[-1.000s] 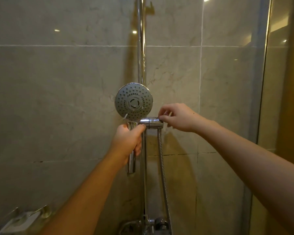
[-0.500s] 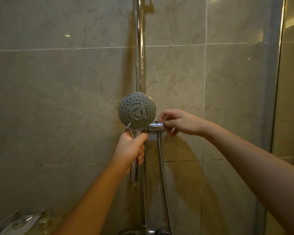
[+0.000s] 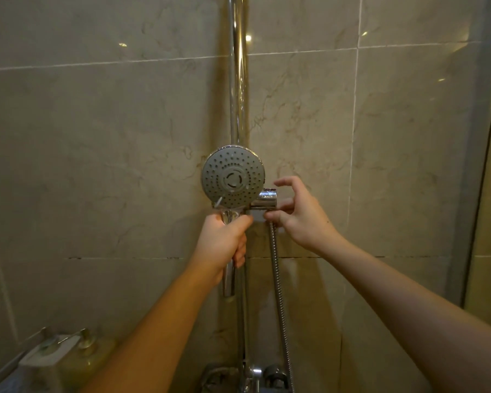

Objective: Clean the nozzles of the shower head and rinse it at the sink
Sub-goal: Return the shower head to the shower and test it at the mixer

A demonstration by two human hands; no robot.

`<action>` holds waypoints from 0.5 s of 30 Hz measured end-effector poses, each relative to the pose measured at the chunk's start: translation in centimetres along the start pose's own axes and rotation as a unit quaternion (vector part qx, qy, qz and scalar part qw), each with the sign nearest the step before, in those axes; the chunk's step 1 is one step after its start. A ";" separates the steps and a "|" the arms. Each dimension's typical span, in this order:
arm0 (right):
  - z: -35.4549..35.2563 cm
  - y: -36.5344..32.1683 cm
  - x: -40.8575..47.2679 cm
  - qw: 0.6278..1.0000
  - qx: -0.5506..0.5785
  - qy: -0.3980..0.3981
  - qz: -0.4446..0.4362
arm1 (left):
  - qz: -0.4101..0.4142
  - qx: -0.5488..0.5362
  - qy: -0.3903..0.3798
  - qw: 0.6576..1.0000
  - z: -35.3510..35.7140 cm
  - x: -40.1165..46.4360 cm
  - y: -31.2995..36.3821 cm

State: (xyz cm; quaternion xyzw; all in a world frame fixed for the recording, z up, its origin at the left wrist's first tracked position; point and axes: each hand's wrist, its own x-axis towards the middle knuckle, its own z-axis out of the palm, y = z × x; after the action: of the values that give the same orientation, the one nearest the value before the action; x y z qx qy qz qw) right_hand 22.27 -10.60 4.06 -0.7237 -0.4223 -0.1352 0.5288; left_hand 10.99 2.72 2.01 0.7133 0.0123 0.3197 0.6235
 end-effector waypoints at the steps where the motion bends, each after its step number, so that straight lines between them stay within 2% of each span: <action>1: 0.1 -0.2 0.0 1.000 -0.002 0.006 0.005 | -0.001 -0.002 0.004 1.000 0.0 0.0 0.1; 7: 1.3 0.5 -1.2 0.994 0.078 0.078 0.014 | -0.006 0.002 0.003 1.000 -0.1 -0.4 0.2; 9: 1.8 1.4 -2.0 0.990 0.121 0.065 0.029 | -0.011 0.004 0.002 1.000 -0.2 -0.7 0.0; 12: 2.5 2.7 -3.2 0.995 0.097 0.011 0.019 | -0.018 -0.002 0.010 1.000 0.0 -0.7 -0.4; 15: 2.6 2.5 -3.1 0.997 0.075 0.026 0.012 | -0.017 -0.001 0.010 1.000 0.0 -0.6 -0.3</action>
State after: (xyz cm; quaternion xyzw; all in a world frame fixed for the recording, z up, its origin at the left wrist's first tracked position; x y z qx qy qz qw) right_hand 21.62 -10.00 -0.54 -0.6833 -0.4087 -0.1158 0.5938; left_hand 10.67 2.52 1.49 0.7093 0.0303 0.3164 0.6292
